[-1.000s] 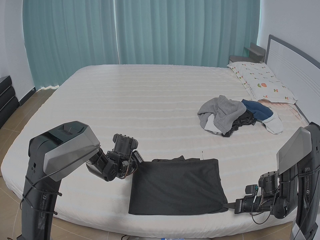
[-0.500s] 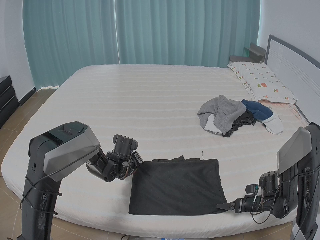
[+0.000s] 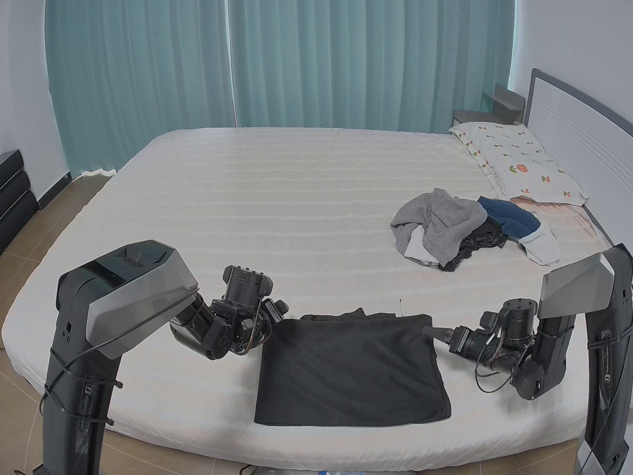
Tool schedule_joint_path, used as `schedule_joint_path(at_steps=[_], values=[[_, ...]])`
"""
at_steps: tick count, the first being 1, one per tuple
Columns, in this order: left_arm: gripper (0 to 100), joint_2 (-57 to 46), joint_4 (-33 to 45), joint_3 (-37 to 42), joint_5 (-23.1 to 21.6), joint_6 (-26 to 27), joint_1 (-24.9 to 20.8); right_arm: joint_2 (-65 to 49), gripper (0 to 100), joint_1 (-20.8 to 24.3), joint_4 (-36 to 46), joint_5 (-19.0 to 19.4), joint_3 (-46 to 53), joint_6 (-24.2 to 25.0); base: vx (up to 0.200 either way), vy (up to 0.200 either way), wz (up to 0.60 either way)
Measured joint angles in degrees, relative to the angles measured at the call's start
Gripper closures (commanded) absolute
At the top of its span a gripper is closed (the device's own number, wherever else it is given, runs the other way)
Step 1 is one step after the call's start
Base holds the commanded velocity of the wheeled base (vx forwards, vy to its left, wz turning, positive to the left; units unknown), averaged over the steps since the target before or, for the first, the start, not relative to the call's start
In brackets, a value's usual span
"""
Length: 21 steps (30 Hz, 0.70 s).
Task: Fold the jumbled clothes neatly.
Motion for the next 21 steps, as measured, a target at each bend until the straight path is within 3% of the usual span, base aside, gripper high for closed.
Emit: schedule_joint_path(at_steps=[5,6,21], values=[[0,-0.04,-0.12,0.02,0.09,-0.05,-0.04,2.54,0,0.05,2.51,-4.05,-7.11,5.03,0.000,0.000,0.00],[0,-0.04,-0.17,0.02,0.09,-0.05,-0.04,3.08,100,0.11,2.71,-4.66,-8.05,5.28,0.000,0.000,0.00],[0,-0.06,-0.17,0.20,0.16,-0.05,-0.11,6.25,100,1.27,2.11,-6.02,-11.33,5.88,0.000,0.000,0.00]])
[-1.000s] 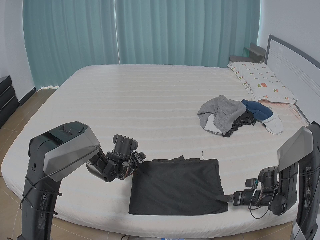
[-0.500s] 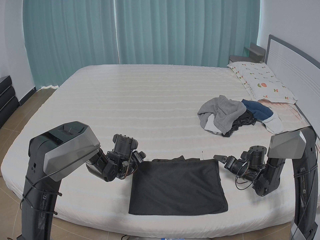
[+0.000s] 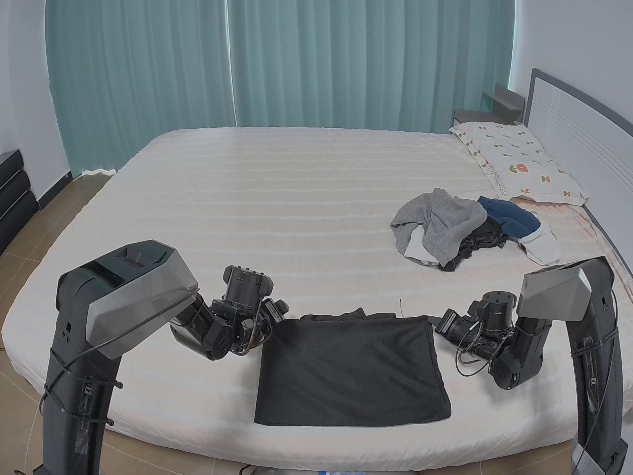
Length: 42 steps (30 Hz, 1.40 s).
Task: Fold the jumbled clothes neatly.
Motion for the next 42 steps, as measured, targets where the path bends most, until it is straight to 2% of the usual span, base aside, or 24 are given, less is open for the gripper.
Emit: schedule_joint_path(at_steps=[11,12,19,22,25,28,30,33,38,42], values=[[0,0.00,0.02,0.02,0.06,0.00,-0.09,0.56,100,-0.23,-2.11,-1.37,-0.80,1.27,0.000,0.000,0.00],[0,-0.02,0.02,0.02,0.04,0.00,-0.09,0.61,0,-0.22,-2.12,-1.37,-0.85,1.27,0.000,0.000,0.00],[0,-0.48,0.00,0.77,-0.60,-1.56,0.07,0.83,0,-0.22,-4.55,-1.28,-0.24,1.84,0.000,0.000,0.00],[0,-1.66,-0.13,2.67,-2.24,-2.88,0.20,0.66,0,-0.52,-5.97,-0.88,1.02,3.71,0.000,0.000,0.00],[0,-3.30,-0.77,5.73,-5.28,-3.07,0.30,0.11,0,-0.85,-6.28,-0.30,2.40,5.49,0.000,0.000,0.00],[0,-5.53,-1.87,9.97,-11.13,-2.41,0.41,-0.66,0,-1.08,-6.33,0.66,3.97,6.50,0.000,0.000,0.00],[0,-6.89,-2.63,12.59,-14.54,-1.01,0.62,-1.10,0,-1.24,-6.33,1.18,4.79,6.72,0.000,0.000,0.00],[0,-8.48,-4.66,16.14,-16.91,4.16,1.10,-1.60,0,-1.44,-6.35,1.56,5.66,6.88,0.000,0.000,0.00],[0,-9.84,-11.47,22.27,-18.21,11.14,1.34,-2.04,0,-1.57,-6.35,1.89,6.31,6.94,0.000,0.000,0.00],[0,-10.14,-13.89,24.94,-18.19,12.37,0.55,-2.19,0,-1.60,-6.33,1.97,6.56,6.92,0.000,0.000,0.00]])
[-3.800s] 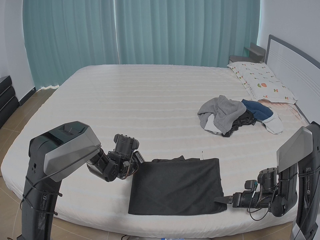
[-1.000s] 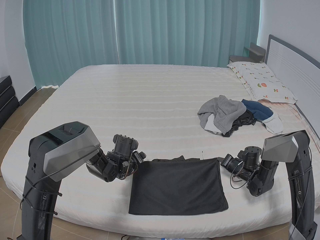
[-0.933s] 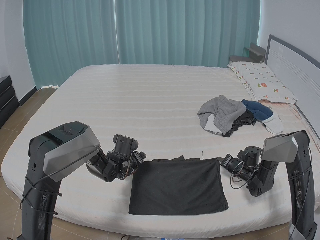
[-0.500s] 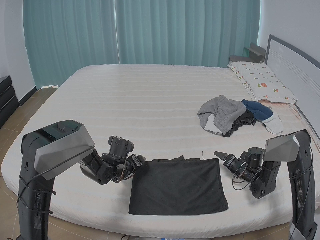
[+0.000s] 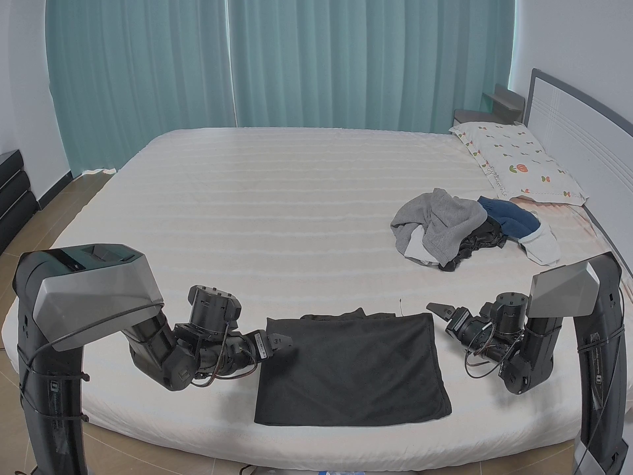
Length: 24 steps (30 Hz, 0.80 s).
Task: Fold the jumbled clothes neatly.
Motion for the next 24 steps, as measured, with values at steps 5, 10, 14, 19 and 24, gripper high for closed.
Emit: schedule_joint_path(at_steps=[5,10,14,19,24], values=[[0,0.05,-0.29,0.79,2.40,0.02,-1.27,-0.06,0,0.02,0.00,0.02,0.06,-0.02,0.000,0.000,0.00],[0,0.71,-0.46,0.46,4.52,-0.01,-2.45,-0.06,0,0.07,0.00,0.02,0.06,-0.49,0.000,0.000,0.00],[0,0.99,-0.38,0.35,4.68,-0.11,-3.00,-0.06,0,0.11,0.00,-0.02,0.06,-0.55,0.000,0.000,0.00],[0,1.13,-0.35,0.27,4.73,-0.15,-3.56,0.05,0,0.22,0.00,-0.04,0.04,-0.95,0.000,0.000,0.00],[100,1.18,-0.21,0.27,4.74,-0.15,-3.84,0.10,0,0.27,0.00,-0.04,0.04,-1.08,0.000,0.000,0.00]])
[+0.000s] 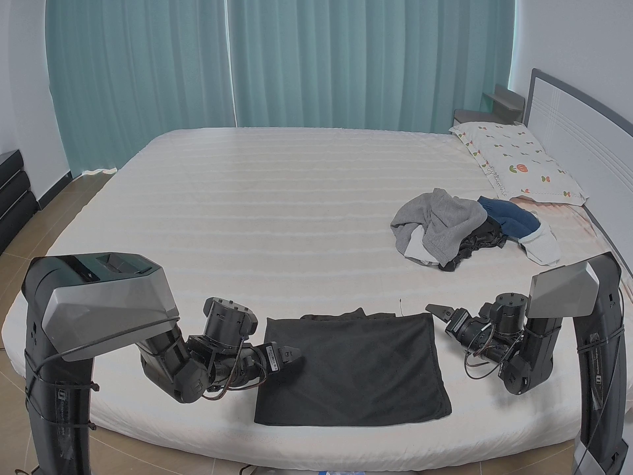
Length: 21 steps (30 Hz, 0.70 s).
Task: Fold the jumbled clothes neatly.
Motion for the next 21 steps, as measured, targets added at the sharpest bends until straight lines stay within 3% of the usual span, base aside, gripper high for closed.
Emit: schedule_joint_path(at_steps=[21], values=[[100,0.05,-0.26,0.33,-0.01,0.02,-0.02,0.01,0,0.02,0.00,-0.02,0.33,-0.26,0.000,0.000,0.00]])
